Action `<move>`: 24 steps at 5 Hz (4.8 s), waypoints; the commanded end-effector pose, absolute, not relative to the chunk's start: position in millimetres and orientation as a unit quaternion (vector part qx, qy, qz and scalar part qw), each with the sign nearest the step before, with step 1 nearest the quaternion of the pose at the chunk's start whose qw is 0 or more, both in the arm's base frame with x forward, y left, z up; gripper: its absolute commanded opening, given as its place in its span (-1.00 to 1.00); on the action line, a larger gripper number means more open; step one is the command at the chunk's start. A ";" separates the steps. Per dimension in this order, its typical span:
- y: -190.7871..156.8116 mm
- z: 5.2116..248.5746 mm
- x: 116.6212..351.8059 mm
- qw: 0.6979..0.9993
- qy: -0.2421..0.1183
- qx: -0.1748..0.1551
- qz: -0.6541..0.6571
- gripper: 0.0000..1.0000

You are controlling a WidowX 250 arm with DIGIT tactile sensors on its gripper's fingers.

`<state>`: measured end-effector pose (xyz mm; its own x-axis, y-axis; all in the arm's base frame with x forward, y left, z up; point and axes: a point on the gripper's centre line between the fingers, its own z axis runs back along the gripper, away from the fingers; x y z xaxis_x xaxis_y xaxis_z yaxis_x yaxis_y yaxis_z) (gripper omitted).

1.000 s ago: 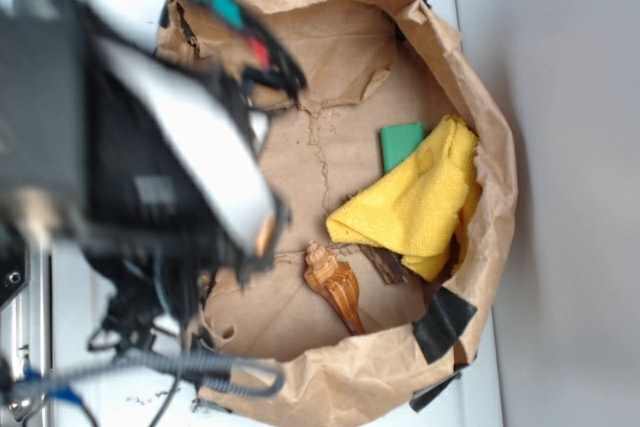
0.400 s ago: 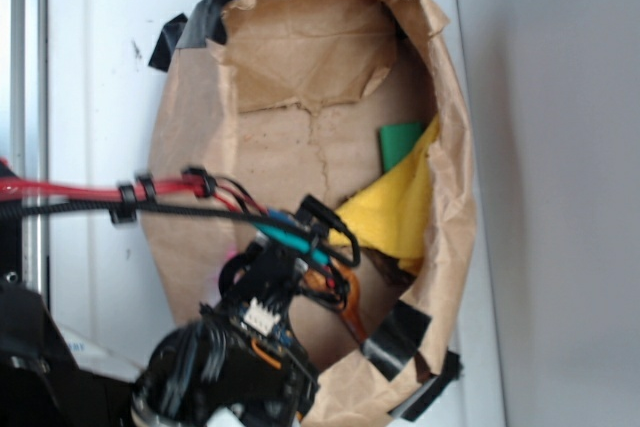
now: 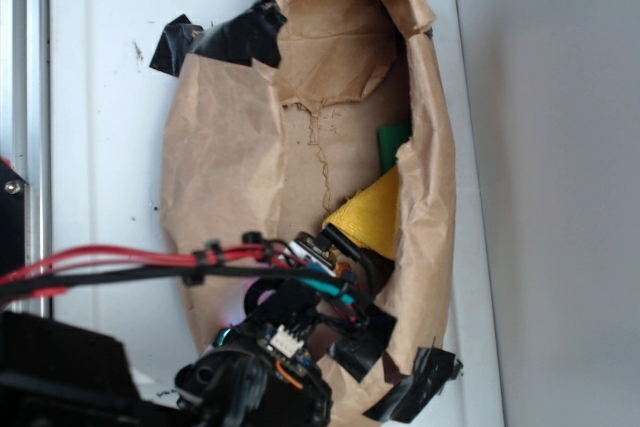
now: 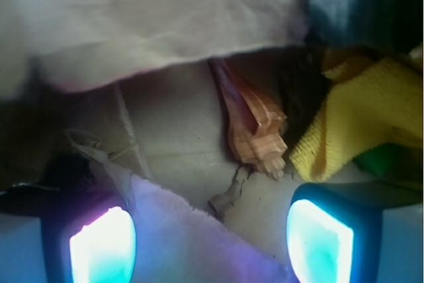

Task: Grab the shell.

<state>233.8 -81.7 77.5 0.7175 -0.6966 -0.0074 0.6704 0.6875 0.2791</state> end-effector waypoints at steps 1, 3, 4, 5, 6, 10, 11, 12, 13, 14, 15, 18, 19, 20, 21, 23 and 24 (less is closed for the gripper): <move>-58.1 151.0 249.4 0.924 -0.107 -0.003 -0.367 1.00; -41.7 142.8 281.8 0.938 -0.096 -0.002 -0.334 1.00; -57.1 107.2 287.9 0.929 -0.082 0.043 -0.359 1.00; -70.6 82.8 287.1 0.911 -0.081 0.055 -0.401 1.00; -82.5 77.3 279.9 0.887 -0.099 0.028 -0.450 1.00; -48.9 70.4 284.1 0.892 -0.113 0.015 -0.437 1.00; -36.4 70.5 278.4 0.886 -0.114 -0.009 -0.450 1.00; -16.0 86.8 271.2 0.878 -0.137 -0.046 -0.455 1.00; -16.9 77.8 270.2 0.868 -0.143 -0.053 -0.473 1.00; -34.3 67.7 271.0 0.857 -0.140 -0.051 -0.493 1.00; -63.5 60.2 271.3 0.848 -0.136 -0.038 -0.510 1.00; -91.2 20.1 301.9 0.852 -0.101 -0.019 -0.513 -1.00; -82.0 32.1 303.1 0.852 -0.121 -0.034 -0.508 -1.00; -71.3 44.8 298.3 0.853 -0.137 -0.047 -0.502 -1.00; -59.9 56.6 291.8 0.855 -0.140 -0.062 -0.496 0.34; -46.7 66.0 280.0 0.857 -0.155 -0.073 -0.485 1.00; -53.5 56.5 276.5 0.853 -0.142 -0.076 -0.495 1.00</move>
<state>273.8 -54.3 52.1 0.5015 -0.8107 0.3021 0.8539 0.5199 -0.0224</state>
